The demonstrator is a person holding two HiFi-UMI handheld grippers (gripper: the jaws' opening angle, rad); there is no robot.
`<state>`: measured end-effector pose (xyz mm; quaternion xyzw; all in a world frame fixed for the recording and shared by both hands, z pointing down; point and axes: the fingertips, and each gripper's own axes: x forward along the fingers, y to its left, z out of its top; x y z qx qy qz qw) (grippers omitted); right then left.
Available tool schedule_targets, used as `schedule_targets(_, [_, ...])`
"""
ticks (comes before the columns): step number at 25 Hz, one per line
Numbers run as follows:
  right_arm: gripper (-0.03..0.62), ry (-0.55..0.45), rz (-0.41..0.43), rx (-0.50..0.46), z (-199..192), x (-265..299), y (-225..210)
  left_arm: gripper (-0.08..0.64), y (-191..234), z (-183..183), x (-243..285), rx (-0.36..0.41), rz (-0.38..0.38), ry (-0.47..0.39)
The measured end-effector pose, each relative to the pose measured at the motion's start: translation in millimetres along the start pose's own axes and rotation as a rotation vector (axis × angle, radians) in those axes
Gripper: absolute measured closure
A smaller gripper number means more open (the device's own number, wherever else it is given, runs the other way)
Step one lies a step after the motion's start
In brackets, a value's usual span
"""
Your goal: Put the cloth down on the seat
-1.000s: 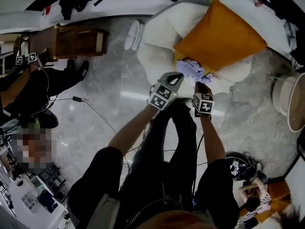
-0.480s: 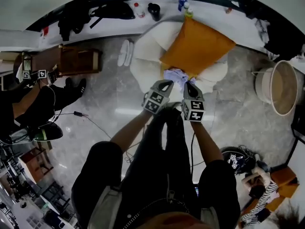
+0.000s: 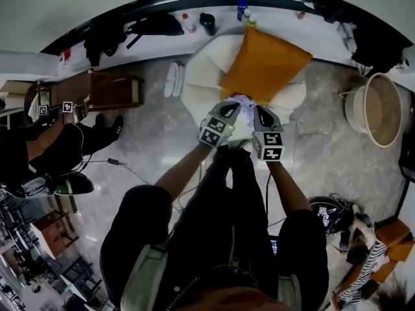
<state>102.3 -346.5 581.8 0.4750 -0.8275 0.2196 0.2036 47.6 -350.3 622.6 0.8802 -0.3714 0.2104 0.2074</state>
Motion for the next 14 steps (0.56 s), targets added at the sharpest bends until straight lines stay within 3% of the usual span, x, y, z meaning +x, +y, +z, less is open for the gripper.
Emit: schedule_targets(14, [0.591, -0.032, -0.011, -0.025, 29, 4, 0, 0.554, 15, 12, -2, 0.024, -0.012, 0.0])
